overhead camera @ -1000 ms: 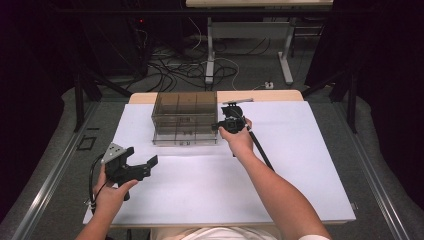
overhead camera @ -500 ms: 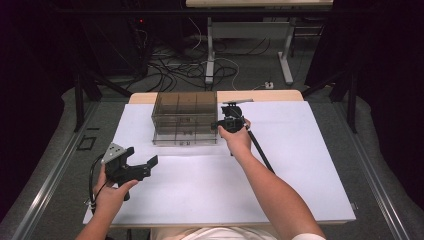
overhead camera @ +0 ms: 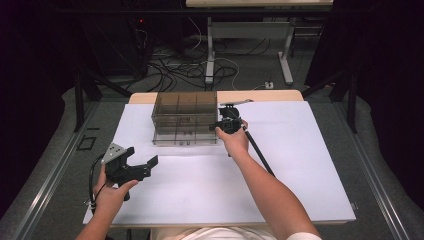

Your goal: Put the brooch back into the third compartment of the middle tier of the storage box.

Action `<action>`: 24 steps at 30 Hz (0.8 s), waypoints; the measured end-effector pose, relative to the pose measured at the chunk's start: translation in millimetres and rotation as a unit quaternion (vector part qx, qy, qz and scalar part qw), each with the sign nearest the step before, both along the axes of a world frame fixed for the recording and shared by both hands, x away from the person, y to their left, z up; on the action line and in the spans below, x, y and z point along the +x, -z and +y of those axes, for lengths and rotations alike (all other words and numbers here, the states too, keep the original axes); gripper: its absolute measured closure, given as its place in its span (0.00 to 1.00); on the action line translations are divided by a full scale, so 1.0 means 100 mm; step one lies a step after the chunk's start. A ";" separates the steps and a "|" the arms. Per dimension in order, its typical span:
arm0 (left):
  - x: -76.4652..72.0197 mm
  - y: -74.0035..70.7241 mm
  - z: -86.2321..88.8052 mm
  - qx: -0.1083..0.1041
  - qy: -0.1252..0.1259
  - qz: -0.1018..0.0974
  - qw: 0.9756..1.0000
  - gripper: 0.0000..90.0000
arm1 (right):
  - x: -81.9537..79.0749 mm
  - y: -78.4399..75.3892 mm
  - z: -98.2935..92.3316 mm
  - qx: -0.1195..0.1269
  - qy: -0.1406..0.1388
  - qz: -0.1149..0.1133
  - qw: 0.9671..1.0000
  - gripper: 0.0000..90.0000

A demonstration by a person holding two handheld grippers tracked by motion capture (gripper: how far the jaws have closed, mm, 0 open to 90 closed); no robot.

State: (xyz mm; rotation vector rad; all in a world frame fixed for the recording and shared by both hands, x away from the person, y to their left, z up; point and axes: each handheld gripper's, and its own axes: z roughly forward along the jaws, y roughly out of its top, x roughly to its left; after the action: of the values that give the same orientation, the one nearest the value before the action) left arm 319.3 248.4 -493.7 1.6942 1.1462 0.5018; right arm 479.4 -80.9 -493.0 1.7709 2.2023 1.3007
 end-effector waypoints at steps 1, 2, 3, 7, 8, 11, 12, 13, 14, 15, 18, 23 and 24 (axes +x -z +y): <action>0.00 0.00 0.00 0.000 0.000 0.000 1.000 0.01 | 0.00 0.00 0.00 -0.001 -0.002 0.001 1.000 1.00; 0.00 0.00 0.00 0.000 0.000 0.000 1.000 0.01 | 0.00 0.01 0.01 -0.001 -0.003 0.001 1.000 1.00; 0.00 0.00 0.00 0.000 0.000 0.001 1.000 0.01 | 0.00 0.01 0.01 0.001 -0.002 0.002 1.000 1.00; 0.00 0.00 0.00 0.000 -0.001 0.001 1.000 0.01 | 0.02 0.03 0.02 -0.006 -0.004 -0.001 1.000 1.00; 0.00 0.00 0.00 0.000 -0.001 0.001 1.000 0.01 | 0.02 0.03 0.03 -0.006 -0.003 0.001 1.000 1.00; 0.00 0.00 0.00 0.000 -0.001 0.001 1.000 0.01 | 0.02 0.05 0.04 -0.002 0.001 0.001 1.000 1.00; 0.00 0.00 0.00 -0.002 -0.003 0.001 1.000 0.01 | 0.02 0.05 0.04 -0.003 -0.001 0.005 1.000 1.00; 0.00 0.00 0.00 -0.002 -0.003 0.002 1.000 0.01 | 0.03 0.06 0.04 -0.007 -0.003 0.003 1.000 1.00; 0.00 0.00 0.00 -0.003 -0.004 0.001 1.000 0.01 | 0.03 0.06 0.04 -0.005 -0.004 0.003 1.000 1.00; 0.00 0.00 0.00 -0.003 -0.004 0.001 1.000 0.01 | 0.03 0.07 0.04 -0.004 -0.005 0.004 1.000 1.00; 0.00 0.00 0.01 -0.002 -0.004 0.002 1.000 0.01 | 0.03 0.07 0.06 -0.002 -0.001 0.006 1.000 1.00; 0.01 0.01 0.01 -0.002 -0.005 0.004 1.000 0.01 | 0.04 0.08 0.05 -0.007 -0.004 0.006 1.000 0.99; 0.01 0.01 0.01 -0.002 -0.006 0.005 1.000 0.01 | 0.04 0.08 0.05 -0.007 -0.004 0.005 1.000 0.99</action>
State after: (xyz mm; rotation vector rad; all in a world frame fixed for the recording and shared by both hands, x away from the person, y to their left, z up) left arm 320.6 249.4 -494.8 1.6885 1.1632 0.4982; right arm 483.2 -76.3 -500.6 1.7696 2.2218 1.2761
